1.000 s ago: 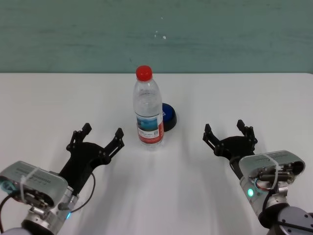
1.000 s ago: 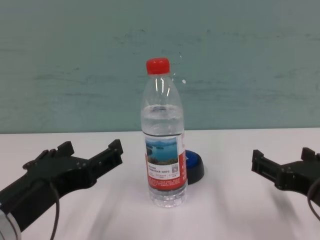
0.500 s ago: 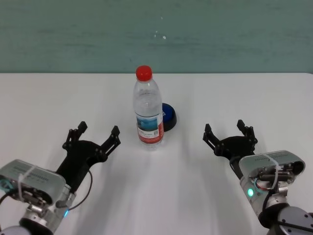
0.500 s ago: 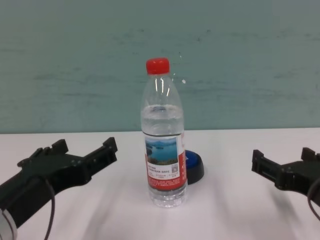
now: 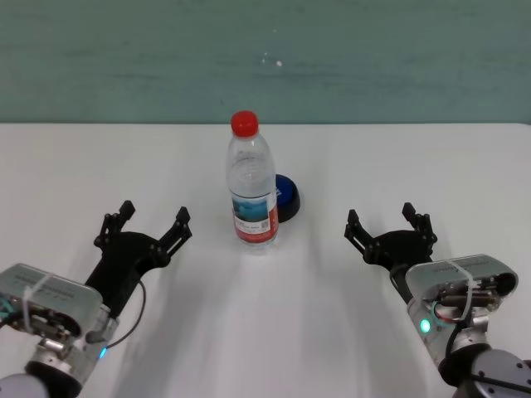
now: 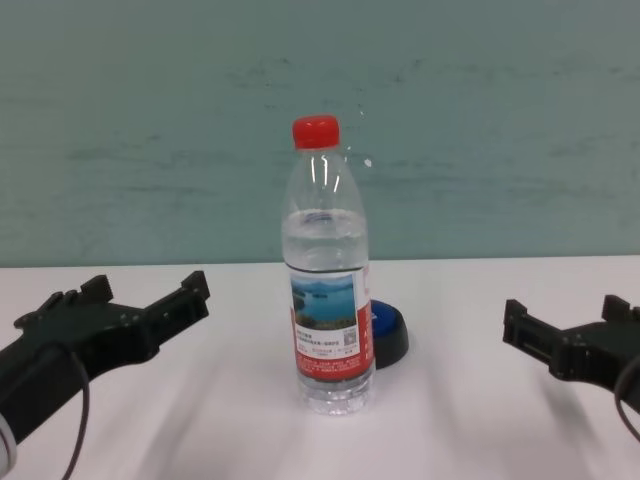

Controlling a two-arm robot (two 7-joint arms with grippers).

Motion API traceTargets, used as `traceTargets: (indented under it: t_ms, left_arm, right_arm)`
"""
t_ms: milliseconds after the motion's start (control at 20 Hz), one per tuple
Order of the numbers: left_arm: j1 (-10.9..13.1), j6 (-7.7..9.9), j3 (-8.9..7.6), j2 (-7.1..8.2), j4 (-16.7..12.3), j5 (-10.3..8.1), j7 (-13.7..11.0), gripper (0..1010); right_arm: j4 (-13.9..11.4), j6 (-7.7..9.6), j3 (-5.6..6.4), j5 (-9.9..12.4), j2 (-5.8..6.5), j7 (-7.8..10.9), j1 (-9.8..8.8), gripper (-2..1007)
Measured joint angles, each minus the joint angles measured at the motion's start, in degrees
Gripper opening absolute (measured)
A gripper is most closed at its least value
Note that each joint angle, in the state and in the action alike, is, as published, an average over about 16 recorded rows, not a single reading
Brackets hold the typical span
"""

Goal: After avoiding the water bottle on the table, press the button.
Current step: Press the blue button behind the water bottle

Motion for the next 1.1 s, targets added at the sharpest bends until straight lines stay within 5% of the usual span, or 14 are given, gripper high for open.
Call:
traceTargets:
  t_ms: [1100]
  left_arm:
    - [-1.9,-0.44,-1.16,-0.16,2.4,0.48,-0.1,1010]
  right_arm:
    - [0.0,0.0,0.0,0.0,0.0,0.0,0.0,1004]
